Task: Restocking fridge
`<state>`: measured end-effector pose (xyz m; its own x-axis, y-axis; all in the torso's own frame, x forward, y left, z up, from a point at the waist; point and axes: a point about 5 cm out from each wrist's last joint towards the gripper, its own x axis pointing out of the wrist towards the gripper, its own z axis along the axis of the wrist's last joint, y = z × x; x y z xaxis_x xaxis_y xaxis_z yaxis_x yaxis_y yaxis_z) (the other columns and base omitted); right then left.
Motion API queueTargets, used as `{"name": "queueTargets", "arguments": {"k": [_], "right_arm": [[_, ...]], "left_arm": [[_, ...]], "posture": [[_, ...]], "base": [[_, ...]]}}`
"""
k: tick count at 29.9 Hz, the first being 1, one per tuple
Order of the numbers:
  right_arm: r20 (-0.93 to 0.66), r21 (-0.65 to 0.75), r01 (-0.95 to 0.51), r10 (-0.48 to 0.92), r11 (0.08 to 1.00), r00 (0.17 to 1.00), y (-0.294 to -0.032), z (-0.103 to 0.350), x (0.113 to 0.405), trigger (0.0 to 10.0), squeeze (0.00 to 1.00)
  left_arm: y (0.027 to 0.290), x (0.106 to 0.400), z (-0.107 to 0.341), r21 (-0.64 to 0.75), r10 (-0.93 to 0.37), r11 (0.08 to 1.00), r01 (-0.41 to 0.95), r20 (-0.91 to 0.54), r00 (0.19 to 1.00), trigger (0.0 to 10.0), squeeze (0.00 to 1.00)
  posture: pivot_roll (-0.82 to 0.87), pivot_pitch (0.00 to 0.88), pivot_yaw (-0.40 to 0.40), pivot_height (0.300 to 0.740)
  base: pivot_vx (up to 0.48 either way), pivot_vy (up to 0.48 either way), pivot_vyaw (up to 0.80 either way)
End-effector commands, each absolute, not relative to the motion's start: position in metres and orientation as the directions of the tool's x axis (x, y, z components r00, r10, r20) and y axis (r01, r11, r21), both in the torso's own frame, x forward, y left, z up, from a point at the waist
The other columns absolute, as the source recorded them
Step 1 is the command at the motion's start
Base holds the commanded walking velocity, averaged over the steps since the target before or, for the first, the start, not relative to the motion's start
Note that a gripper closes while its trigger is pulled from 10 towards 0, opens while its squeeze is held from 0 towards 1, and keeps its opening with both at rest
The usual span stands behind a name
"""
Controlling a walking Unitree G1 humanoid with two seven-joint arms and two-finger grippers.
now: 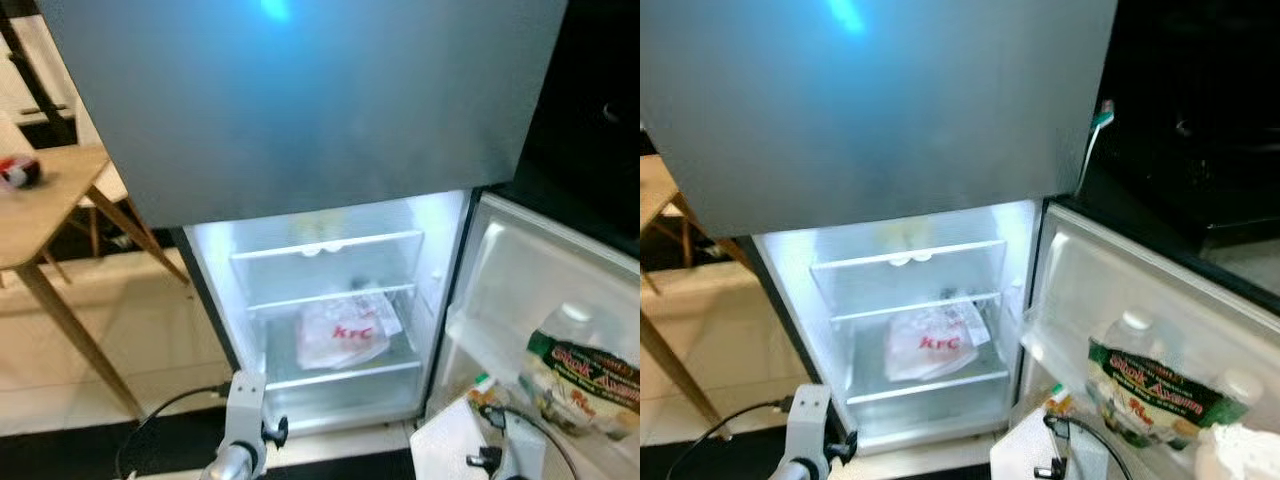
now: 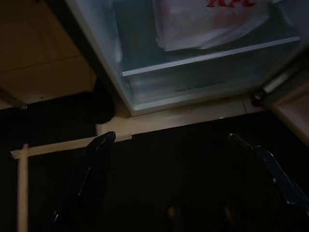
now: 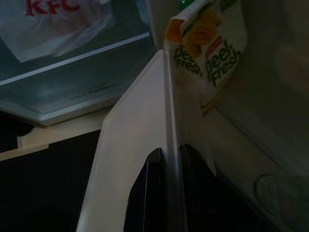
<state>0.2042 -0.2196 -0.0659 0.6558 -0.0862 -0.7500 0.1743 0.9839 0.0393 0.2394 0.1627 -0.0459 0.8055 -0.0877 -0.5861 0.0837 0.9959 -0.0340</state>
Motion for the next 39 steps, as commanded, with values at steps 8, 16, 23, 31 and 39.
{"name": "queueTargets", "arguments": {"k": [8, 16, 23, 31, 39], "right_arm": [[-0.736, 0.05, 0.174, -0.082, 0.983, 0.672, -0.2174, -0.0643, 0.2068, 10.0, 0.0], [-0.738, 0.045, 0.169, -0.081, 0.985, 0.67, -0.218, -0.0646, 0.2062, 10.0, 0.0], [-0.738, 0.042, 0.17, -0.084, 0.985, 0.669, -0.2185, -0.0645, 0.206, 10.0, 0.0], [-0.736, 0.039, 0.171, -0.087, 0.984, 0.671, -0.2188, -0.0644, 0.206, 10.0, 0.0], [-0.736, 0.042, 0.172, -0.086, 0.984, 0.672, -0.2187, -0.0643, 0.2062, 10.0, 0.0]], "left_arm": [[0.1657, 0.2358, -0.0482, -0.038, -0.087, 0.996, 0.08, -0.597, 0.797, 10.0, 0.0], [0.1644, 0.2371, -0.0472, 0.02, -0.085, 0.992, 0.121, -0.593, 0.8, 10.0, 0.0], [0.1636, 0.2384, -0.046, 0.028, -0.091, 0.991, 0.133, -0.586, 0.805, 10.0, 0.0], [0.1587, 0.2371, -0.048, 0.025, -0.116, 0.986, 0.164, -0.604, 0.789, 10.0, 0.0], [0.1577, 0.2384, -0.0471, 0.024, -0.116, 0.986, 0.163, -0.6, 0.792, 10.0, 0.0]], "posture": [[-0.08, 0.029, 0.028, 0.74], [-0.08, 0.031, 0.027, 0.74], [-0.08, 0.036, 0.029, 0.74], [-0.08, 0.038, 0.031, 0.74], [-0.08, 0.041, 0.032, 0.74]], "base": [[0.0, 0.462, 0.0], [0.0, 0.042, 0.0], [0.0, 0.0, 0.0], [0.0, 0.0, 0.0], [0.0, -0.469, 0.0]]}}
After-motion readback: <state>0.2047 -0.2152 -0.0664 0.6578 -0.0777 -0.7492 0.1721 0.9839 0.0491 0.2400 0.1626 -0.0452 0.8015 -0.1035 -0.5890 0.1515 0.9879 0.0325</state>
